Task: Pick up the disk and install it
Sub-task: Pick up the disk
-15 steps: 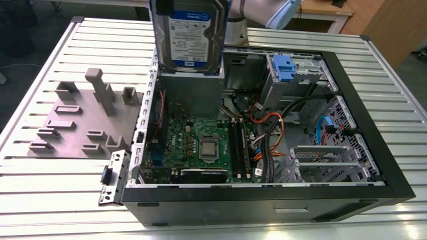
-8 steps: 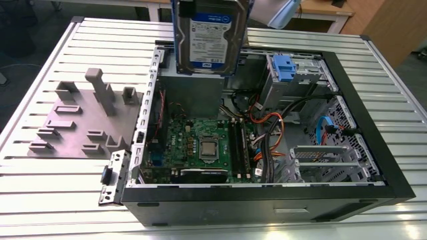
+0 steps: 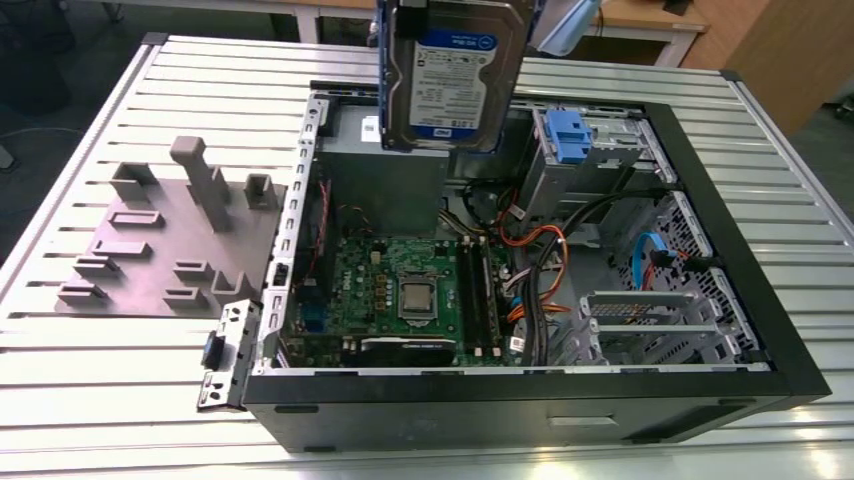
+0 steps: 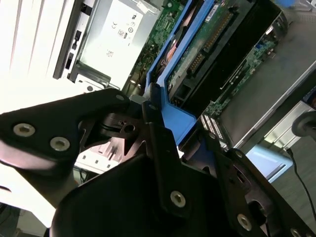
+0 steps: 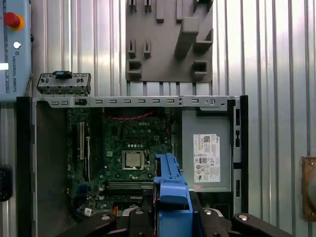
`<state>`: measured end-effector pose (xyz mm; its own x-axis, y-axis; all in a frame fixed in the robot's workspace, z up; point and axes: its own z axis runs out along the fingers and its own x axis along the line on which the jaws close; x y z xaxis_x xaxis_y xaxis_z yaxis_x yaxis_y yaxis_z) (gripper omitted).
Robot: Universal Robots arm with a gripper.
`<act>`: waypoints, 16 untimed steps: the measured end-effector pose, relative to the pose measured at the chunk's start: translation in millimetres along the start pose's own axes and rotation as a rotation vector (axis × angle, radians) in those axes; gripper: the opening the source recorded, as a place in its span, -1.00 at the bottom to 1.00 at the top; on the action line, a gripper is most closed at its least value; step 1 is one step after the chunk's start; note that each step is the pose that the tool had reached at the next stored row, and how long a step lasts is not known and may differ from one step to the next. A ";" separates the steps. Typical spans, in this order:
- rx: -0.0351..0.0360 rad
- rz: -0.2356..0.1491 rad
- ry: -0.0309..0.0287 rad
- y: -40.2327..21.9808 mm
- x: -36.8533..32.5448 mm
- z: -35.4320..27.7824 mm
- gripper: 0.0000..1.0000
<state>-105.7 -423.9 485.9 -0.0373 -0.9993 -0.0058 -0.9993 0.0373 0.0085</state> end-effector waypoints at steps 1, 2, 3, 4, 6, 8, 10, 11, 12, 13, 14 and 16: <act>-0.0003 0.000 -0.0007 -0.4 1.6 0.5 -0.27; -0.0002 0.000 -0.0037 -0.7 3.7 1.2 -0.27; -0.0004 0.000 -0.0073 -1.0 6.0 2.0 -0.27; -0.0006 0.000 -0.0119 -1.3 8.0 2.6 -0.27; -0.0010 0.000 -0.0240 -2.1 11.5 3.3 -0.27; -0.0014 0.000 -0.0356 -3.1 14.6 3.7 -0.27; -0.0023 0.000 -0.0458 -4.6 17.3 3.9 -0.27; -0.0040 0.000 -0.0458 -6.2 17.9 4.0 -0.27; -0.0065 0.000 -0.0457 -8.5 18.0 4.0 -0.27; -0.0093 0.000 -0.0454 -11.2 18.1 4.0 -0.27; -0.0125 0.000 -0.0454 -14.0 18.1 4.1 -0.27; -0.0162 0.000 -0.0447 -17.8 18.1 4.5 -0.27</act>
<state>-88.7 -442.6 481.1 -0.0381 -0.9980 -0.0504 -0.9990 0.0369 0.0247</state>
